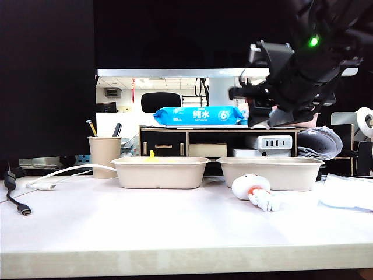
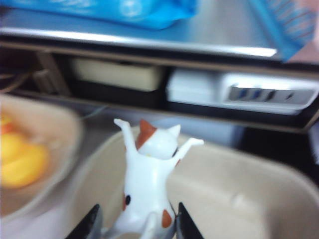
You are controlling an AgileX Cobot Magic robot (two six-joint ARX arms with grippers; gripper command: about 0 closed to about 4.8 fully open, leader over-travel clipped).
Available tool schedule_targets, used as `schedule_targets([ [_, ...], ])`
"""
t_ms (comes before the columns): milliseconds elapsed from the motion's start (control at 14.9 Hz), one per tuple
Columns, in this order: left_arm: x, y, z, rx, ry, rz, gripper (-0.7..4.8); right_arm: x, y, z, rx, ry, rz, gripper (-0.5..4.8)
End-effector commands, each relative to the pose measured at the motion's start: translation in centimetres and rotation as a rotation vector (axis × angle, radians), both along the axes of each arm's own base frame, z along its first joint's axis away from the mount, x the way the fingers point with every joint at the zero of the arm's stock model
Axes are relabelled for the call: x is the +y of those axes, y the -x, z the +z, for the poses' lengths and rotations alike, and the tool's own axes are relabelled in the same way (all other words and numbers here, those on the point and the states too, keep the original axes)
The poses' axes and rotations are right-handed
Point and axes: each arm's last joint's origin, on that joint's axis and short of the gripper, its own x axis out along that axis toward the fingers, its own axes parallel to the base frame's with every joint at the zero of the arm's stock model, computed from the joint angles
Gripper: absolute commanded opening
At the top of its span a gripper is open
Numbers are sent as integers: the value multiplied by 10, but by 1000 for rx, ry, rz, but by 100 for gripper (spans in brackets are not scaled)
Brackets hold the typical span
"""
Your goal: Put the dolls with similar colors into the same paper box, while dolls with different colors go into separate paper boxes.
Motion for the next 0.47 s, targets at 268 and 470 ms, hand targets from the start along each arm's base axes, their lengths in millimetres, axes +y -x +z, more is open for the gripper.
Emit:
schedule_targets([
  [268,0,0,1,-8,1,-2,-5,7,-23,-7,73,59,32,321],
  [470,0,0,1,-8,1,-2,-5,5,-20,-5,96,69,30,320],
])
